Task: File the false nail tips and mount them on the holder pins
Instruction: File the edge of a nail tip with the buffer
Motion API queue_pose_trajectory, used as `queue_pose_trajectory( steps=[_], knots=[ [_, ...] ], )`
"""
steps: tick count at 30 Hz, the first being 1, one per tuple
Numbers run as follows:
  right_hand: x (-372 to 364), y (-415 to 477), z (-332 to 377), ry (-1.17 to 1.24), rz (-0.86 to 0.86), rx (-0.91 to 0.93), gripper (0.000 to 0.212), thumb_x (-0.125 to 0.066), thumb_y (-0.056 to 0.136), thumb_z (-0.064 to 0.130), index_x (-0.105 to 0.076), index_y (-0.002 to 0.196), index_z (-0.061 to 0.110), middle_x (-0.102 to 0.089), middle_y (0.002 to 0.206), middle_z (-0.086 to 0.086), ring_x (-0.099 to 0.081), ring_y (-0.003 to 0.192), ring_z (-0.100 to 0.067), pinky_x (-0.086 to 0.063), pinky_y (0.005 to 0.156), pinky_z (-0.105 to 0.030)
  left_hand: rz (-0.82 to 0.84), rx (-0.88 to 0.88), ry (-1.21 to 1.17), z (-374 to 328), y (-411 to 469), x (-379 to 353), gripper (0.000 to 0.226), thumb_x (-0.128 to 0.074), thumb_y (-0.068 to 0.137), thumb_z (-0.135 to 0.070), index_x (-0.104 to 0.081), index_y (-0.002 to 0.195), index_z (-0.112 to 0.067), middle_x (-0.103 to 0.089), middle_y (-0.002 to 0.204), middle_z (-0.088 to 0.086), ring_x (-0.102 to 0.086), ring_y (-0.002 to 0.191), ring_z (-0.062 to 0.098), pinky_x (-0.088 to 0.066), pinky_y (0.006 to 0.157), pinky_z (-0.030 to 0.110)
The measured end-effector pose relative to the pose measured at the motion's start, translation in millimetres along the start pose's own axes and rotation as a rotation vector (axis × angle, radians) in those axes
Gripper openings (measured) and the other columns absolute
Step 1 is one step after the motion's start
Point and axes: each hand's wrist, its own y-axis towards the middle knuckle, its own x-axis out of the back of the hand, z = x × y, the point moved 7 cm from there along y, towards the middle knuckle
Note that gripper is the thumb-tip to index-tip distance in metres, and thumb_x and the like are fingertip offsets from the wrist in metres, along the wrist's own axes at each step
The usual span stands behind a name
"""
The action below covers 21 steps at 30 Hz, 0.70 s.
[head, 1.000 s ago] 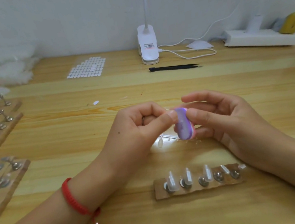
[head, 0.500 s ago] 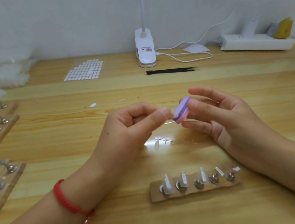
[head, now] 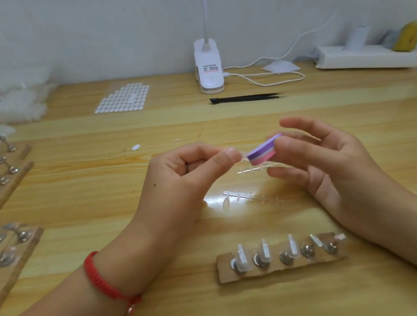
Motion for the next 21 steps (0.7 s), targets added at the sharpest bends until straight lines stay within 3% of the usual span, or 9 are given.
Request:
queue_pose_trajectory(
  steps=[4,8,12,17,21],
  knots=[
    [-15.1,-4.6,-1.3,-0.097,0.117,0.006,0.029,-0.083,0.054,0.015,-0.076,0.082,0.022,-0.071,0.083,-0.006,-0.072,0.072,-0.02,-0.057,0.059,-0.025,0.012,-0.015,0.022,0.2,-0.2,-1.5,0.024,-0.069,0.066,-0.026,-0.071,0.07,-0.002,-0.03,0.045,-0.005,-0.026,0.039,0.003,-0.031,0.043,0.004],
    [1.0,0.2,-0.6,0.016,-0.003,0.001,0.03,-0.076,0.057,0.014,-0.069,0.086,0.015,-0.072,0.079,-0.005,-0.072,0.071,-0.017,-0.056,0.058,-0.023,-0.005,0.004,0.001,1.8,0.7,0.6,0.028,-0.07,0.062,-0.032,-0.072,0.069,-0.005,-0.026,0.045,-0.005,-0.023,0.04,0.005,-0.03,0.042,0.004],
    [-14.8,-4.7,-2.3,-0.085,0.12,0.016,0.029,-0.085,0.055,0.012,-0.075,0.08,0.022,-0.072,0.085,-0.006,-0.072,0.073,-0.02,-0.058,0.061,-0.026,0.018,-0.01,0.038,0.3,0.3,-1.6,0.023,-0.069,0.065,-0.03,-0.072,0.067,-0.008,-0.023,0.051,0.006,-0.02,0.042,0.007,-0.029,0.042,0.005],
    [5.3,1.5,-1.4,0.075,-0.046,-0.002,0.028,-0.073,0.06,0.009,-0.065,0.087,0.013,-0.071,0.08,-0.008,-0.071,0.069,-0.019,-0.057,0.059,-0.023,-0.005,-0.014,0.016,0.9,0.0,0.1,0.022,-0.069,0.065,-0.029,-0.071,0.066,-0.007,-0.023,0.05,-0.001,-0.021,0.039,0.005,-0.033,0.045,0.0],
    [-13.9,-4.4,-3.0,-0.066,0.105,0.003,0.021,-0.079,0.057,0.015,-0.072,0.076,0.021,-0.071,0.084,-0.008,-0.071,0.072,-0.02,-0.057,0.061,-0.025,0.003,-0.015,0.038,1.7,-0.6,-0.3,0.02,-0.068,0.067,-0.028,-0.071,0.065,-0.008,-0.024,0.051,0.002,-0.021,0.04,0.006,-0.03,0.043,0.003]
  ],
)
